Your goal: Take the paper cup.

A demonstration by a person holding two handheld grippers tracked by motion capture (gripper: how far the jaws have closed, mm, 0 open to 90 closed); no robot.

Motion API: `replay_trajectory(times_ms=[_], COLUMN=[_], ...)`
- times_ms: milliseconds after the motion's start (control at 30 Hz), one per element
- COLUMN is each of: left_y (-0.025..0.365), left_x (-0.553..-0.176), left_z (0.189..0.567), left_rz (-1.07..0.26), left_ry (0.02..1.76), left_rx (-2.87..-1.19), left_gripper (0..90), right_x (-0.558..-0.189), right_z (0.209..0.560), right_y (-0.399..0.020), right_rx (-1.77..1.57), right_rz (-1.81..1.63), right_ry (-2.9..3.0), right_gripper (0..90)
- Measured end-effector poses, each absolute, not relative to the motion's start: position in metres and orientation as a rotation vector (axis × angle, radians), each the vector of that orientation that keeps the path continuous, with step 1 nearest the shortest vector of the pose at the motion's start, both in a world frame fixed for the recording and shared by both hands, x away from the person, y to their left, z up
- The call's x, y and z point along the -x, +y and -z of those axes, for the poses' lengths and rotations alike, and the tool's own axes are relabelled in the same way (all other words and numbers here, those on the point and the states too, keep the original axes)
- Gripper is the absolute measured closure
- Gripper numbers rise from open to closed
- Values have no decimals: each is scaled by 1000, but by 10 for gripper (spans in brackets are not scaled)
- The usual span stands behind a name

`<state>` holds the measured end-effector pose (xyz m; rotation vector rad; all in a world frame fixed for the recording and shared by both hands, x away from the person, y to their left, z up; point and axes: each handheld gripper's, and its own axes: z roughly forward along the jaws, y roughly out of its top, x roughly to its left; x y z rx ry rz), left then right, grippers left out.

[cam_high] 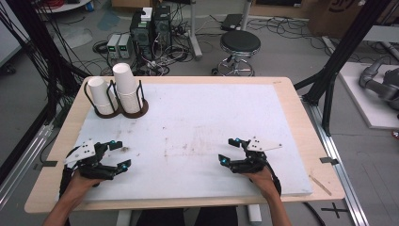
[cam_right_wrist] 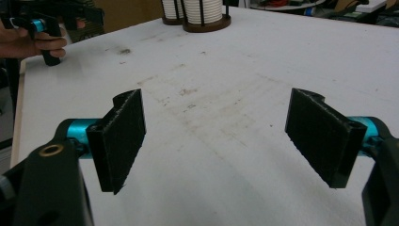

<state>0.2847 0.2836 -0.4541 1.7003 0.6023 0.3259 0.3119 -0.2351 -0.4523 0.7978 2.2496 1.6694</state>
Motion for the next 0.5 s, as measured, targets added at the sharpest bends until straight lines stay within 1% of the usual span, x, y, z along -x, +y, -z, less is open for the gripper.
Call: replay_trajectory(times_ms=[500], left_y=[284], left_x=[-285], left_z=[454], left_rz=[-328], left_ry=[615], left_rx=[-1692], left_gripper=[154], right_x=[-311], right_z=[452], right_y=[-235], right_rx=[-798], right_rz=[-1665], right_ry=[2258], right_gripper=[214])
